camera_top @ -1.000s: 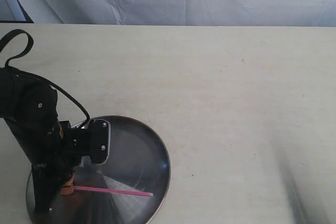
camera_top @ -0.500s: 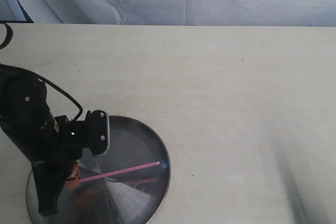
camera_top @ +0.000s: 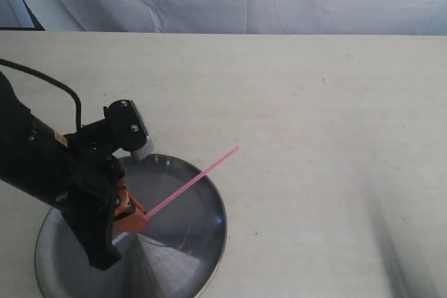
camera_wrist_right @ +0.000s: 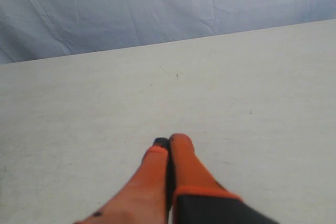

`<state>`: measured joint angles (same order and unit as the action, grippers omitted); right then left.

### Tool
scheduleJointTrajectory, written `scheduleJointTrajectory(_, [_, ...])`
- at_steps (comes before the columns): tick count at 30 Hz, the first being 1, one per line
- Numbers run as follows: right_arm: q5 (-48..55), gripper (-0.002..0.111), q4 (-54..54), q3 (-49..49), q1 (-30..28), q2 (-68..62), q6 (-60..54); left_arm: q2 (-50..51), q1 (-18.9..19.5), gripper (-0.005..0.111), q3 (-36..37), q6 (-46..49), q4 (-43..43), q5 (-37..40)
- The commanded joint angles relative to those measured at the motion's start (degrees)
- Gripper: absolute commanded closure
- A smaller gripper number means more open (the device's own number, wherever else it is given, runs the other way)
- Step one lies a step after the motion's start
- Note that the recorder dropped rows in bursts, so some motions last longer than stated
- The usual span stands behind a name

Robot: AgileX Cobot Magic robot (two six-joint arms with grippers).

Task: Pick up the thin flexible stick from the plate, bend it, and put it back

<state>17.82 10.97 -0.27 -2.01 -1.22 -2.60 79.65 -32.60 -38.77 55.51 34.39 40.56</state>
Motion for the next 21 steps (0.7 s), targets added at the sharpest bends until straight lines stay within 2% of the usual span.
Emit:
scheduleJointTrajectory(1, [-3.92, 0.108, -0.36, 0.27, -0.20, 0.37, -0.29, -1.58, -0.26, 0.107, -0.05, 0.67, 8.22, 1.39])
scheduleJointTrajectory(4, [-5.19, 0.108, -0.64, 0.27, -0.20, 0.37, -0.59, -1.94, -0.26, 0.107, -0.27, 3.66, 12.73, 1.52])
scheduleJointTrajectory(8, [-5.74, 0.108, -8.95, 0.27, -0.20, 0.37, -2.12, -1.94, -0.26, 0.107, -1.47, 7.10, 18.62, 1.99])
scheduleJointTrajectory(15, [-9.07, 0.108, -9.68, 0.27, -0.20, 0.37, -2.00, -1.94, -0.26, 0.107, -5.38, 10.07, 24.42, 3.21])
scheduleJointTrajectory(17, [-14.85, 0.108, -7.19, 0.27, -0.20, 0.37, -1.47, -1.94, -0.26, 0.107, -6.11, 10.07, 24.85, 3.19])
scheduleJointTrajectory(21, [-26.96, 0.108, 7.16, 0.27, -0.20, 0.37, 3.66, -1.94, -0.26, 0.107, -7.21, 10.61, 25.59, 3.27])
